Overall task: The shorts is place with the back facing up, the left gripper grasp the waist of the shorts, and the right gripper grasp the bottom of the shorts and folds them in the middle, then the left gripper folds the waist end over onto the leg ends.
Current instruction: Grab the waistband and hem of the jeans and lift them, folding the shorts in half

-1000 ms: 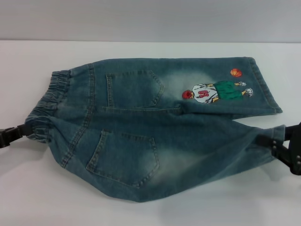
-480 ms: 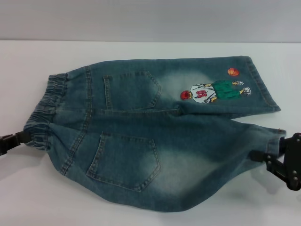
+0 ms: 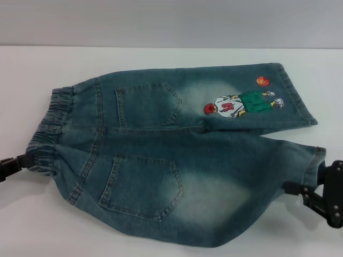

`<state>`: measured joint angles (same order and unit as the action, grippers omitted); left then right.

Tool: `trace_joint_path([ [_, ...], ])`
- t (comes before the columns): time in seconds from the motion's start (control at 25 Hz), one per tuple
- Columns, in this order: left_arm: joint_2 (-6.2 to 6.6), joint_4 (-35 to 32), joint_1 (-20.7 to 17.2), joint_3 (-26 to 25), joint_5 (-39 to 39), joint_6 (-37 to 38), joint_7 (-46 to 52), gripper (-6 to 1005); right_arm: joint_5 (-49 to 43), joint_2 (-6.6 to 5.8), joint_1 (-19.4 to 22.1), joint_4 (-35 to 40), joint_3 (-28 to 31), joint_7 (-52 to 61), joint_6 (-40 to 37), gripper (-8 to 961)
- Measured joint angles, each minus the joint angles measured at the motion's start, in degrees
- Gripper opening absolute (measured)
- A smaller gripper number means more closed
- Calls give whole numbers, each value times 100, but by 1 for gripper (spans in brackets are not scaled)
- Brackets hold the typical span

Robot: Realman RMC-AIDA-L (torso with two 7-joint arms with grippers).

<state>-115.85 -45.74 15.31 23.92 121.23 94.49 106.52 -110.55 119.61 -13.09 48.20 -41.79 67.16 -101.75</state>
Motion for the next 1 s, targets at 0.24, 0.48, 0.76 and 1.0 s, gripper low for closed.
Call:
trace_joint_path([
  [0.24,10,3,-56,-2,-20,88,-3,41,-6,0,64,-69,-7,-142,-107,0],
  [0.48,10,12,-105,-2,-22,155,-8,42,-10,1,102,-145,-6,-195,-198,0],
  [0.76,10,-16,-143,-89,-48,232,-10,42,-8,-11,74,-185,46,-195,-132,0],
  [1.0,3,24,-25,-132,-117,130,-70,42,26,-22,-86,-256,12,-195,165,0],
])
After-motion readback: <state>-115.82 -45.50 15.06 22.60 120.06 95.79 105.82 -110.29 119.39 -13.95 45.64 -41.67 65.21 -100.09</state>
